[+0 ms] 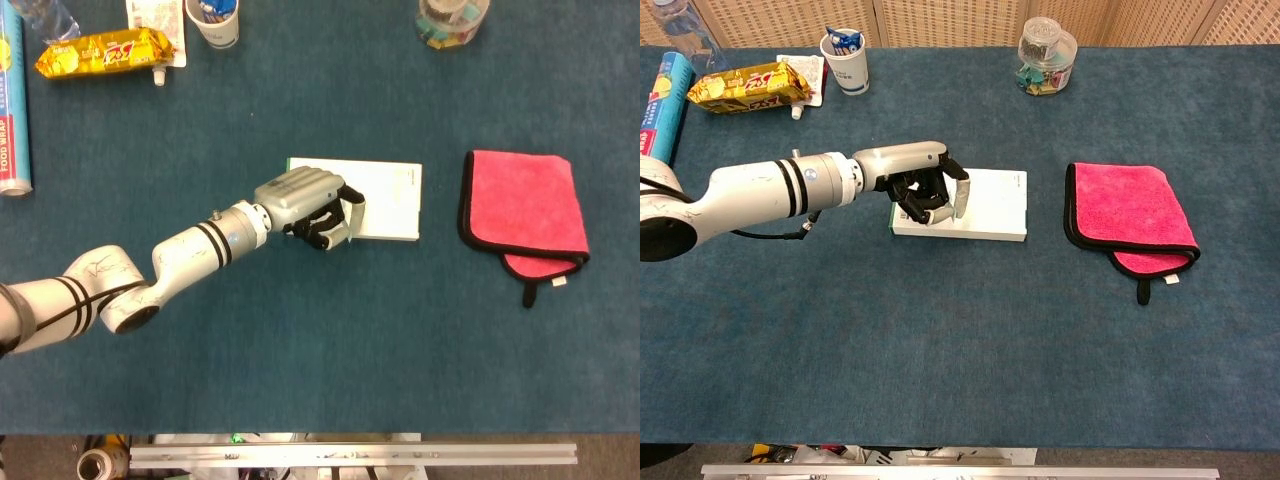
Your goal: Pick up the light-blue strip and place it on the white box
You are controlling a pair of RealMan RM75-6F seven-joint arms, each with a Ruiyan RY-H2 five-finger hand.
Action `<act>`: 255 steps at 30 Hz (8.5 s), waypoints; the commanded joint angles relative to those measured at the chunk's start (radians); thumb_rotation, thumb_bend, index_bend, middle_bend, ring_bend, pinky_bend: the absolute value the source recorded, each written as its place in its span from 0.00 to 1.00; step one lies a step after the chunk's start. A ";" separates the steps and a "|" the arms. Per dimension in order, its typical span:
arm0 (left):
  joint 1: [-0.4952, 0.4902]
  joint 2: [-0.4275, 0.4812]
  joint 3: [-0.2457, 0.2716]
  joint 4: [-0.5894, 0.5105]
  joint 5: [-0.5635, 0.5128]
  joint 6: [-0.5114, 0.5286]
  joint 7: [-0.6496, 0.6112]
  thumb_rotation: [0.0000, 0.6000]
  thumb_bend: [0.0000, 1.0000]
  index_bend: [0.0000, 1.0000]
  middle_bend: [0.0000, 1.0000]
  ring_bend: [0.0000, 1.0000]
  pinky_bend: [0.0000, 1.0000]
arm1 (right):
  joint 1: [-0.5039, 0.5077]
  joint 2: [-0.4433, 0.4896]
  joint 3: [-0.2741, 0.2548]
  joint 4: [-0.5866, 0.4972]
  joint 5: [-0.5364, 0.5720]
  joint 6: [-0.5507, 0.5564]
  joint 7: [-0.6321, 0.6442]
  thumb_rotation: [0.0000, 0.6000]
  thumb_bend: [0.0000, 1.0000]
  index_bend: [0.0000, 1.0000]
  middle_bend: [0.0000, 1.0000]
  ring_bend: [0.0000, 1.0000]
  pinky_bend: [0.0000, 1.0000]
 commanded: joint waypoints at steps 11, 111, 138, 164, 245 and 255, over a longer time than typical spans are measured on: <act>-0.008 -0.036 -0.012 0.057 -0.044 -0.059 0.035 1.00 0.49 0.46 0.77 0.83 0.63 | -0.002 0.001 -0.003 -0.004 -0.003 0.009 -0.008 1.00 0.19 0.27 0.39 0.37 0.41; 0.066 -0.016 -0.090 -0.123 -0.428 0.057 0.919 0.95 0.49 0.40 0.00 0.00 0.00 | -0.051 0.021 -0.013 0.006 -0.025 0.074 0.044 1.00 0.19 0.27 0.39 0.37 0.41; 0.039 -0.080 -0.123 -0.077 -0.565 0.036 1.034 0.90 0.49 0.36 0.00 0.00 0.00 | -0.065 0.024 -0.014 0.021 -0.022 0.084 0.064 1.00 0.19 0.27 0.39 0.37 0.41; 0.037 -0.053 -0.135 -0.135 -0.615 0.071 1.078 0.90 0.49 0.36 0.00 0.00 0.00 | -0.072 0.027 -0.014 0.023 -0.034 0.095 0.074 1.00 0.19 0.27 0.39 0.37 0.41; 0.683 0.347 -0.054 -0.216 -0.117 0.668 0.623 1.00 0.49 0.16 0.74 0.83 0.90 | 0.943 -0.517 -0.030 0.353 0.662 -0.855 -0.344 1.00 1.00 0.19 1.00 1.00 1.00; 0.688 0.344 -0.064 -0.214 -0.109 0.662 0.621 1.00 0.49 0.16 0.74 0.83 0.90 | 0.984 -0.531 -0.057 0.380 0.712 -0.842 -0.346 1.00 1.00 0.19 1.00 1.00 1.00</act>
